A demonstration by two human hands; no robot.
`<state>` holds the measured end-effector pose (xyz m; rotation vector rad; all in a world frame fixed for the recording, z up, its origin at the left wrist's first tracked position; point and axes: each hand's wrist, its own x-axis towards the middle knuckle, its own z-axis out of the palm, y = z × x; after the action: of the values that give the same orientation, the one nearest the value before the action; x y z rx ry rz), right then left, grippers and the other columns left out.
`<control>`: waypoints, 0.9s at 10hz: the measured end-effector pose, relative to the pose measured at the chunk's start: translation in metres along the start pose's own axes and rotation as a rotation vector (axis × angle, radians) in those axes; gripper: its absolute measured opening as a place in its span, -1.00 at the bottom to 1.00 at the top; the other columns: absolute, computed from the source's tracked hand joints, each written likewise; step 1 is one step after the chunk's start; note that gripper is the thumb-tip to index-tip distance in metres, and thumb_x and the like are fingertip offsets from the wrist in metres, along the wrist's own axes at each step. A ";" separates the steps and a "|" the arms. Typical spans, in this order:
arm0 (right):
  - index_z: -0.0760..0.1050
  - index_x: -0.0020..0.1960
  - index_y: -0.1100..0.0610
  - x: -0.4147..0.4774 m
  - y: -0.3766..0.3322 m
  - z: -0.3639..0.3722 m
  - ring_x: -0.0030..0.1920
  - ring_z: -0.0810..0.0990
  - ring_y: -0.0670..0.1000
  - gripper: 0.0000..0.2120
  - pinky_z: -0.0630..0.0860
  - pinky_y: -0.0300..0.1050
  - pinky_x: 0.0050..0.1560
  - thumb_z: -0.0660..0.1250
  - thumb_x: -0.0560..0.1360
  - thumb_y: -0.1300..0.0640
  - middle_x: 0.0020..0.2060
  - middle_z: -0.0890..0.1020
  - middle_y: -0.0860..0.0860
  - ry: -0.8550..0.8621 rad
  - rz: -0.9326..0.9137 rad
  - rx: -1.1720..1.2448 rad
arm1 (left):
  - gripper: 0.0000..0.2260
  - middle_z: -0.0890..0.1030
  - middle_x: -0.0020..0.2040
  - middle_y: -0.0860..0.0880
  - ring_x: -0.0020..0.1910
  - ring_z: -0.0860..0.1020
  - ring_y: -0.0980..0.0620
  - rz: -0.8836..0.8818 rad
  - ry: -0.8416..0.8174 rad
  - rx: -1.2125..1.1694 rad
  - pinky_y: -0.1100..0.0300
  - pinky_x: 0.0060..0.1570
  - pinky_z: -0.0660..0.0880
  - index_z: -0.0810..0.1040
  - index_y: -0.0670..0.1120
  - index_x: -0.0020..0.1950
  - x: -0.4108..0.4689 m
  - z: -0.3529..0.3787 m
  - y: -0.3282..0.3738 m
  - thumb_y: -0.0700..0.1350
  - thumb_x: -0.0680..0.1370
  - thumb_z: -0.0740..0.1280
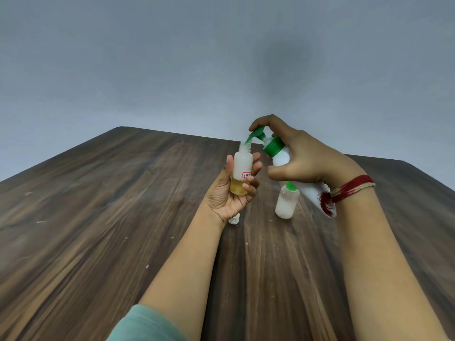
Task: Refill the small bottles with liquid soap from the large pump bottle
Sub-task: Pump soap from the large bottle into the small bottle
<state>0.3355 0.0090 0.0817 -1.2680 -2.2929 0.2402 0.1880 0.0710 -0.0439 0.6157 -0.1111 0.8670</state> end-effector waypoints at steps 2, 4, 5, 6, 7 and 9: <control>0.29 0.28 -0.10 0.000 -0.001 0.001 -0.28 0.44 0.00 -0.39 0.40 -0.26 -0.30 0.38 0.34 0.30 -0.27 0.49 0.00 -0.017 -0.001 0.000 | -0.45 0.68 -0.11 -0.15 -0.34 0.58 0.08 -0.001 -0.005 0.002 0.31 -0.42 0.54 0.65 -0.24 0.08 0.000 0.000 0.000 -0.05 0.17 0.66; 0.28 0.28 -0.10 0.001 -0.002 0.002 -0.31 0.42 -0.02 -0.38 0.37 -0.32 -0.31 0.37 0.34 0.31 -0.30 0.47 -0.05 -0.006 -0.005 0.000 | -0.46 0.67 -0.11 -0.17 -0.33 0.58 0.07 -0.001 -0.014 -0.019 0.30 -0.41 0.55 0.64 -0.26 0.09 -0.001 0.000 0.001 -0.07 0.19 0.65; 0.28 0.31 -0.13 0.001 -0.001 0.002 -0.34 0.42 -0.12 -0.35 0.37 -0.39 -0.32 0.37 0.33 0.31 -0.32 0.45 -0.12 0.007 0.000 0.003 | -0.46 0.67 -0.10 -0.18 -0.33 0.59 0.06 -0.009 -0.022 -0.035 0.28 -0.41 0.56 0.63 -0.27 0.11 -0.001 0.000 0.000 -0.08 0.21 0.64; 0.27 0.33 -0.14 0.001 -0.002 0.001 -0.31 0.43 -0.10 -0.33 0.38 -0.38 -0.30 0.38 0.34 0.30 -0.30 0.45 -0.13 0.003 0.004 0.004 | -0.46 0.67 -0.09 -0.18 -0.32 0.59 0.05 -0.009 -0.025 -0.037 0.28 -0.40 0.56 0.63 -0.27 0.11 -0.001 0.000 0.001 -0.08 0.22 0.64; 0.27 0.33 -0.13 0.000 -0.003 0.000 -0.29 0.44 -0.03 -0.34 0.37 -0.38 -0.31 0.38 0.34 0.31 -0.29 0.44 -0.12 -0.002 0.003 -0.001 | -0.46 0.67 -0.09 -0.19 -0.32 0.59 0.05 -0.008 -0.025 -0.035 0.28 -0.40 0.56 0.63 -0.27 0.12 -0.001 0.000 0.001 -0.08 0.22 0.64; 0.26 0.31 -0.15 0.000 -0.003 -0.002 -0.27 0.46 0.01 -0.34 0.39 -0.30 -0.29 0.38 0.34 0.29 -0.25 0.51 0.02 0.032 -0.002 -0.015 | -0.44 0.67 -0.10 -0.19 -0.33 0.59 0.06 -0.004 -0.013 -0.018 0.28 -0.41 0.56 0.63 -0.27 0.11 -0.002 0.001 0.000 -0.07 0.19 0.65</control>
<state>0.3349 0.0070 0.0844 -1.2680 -2.2725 0.2012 0.1868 0.0696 -0.0436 0.6052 -0.1293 0.8573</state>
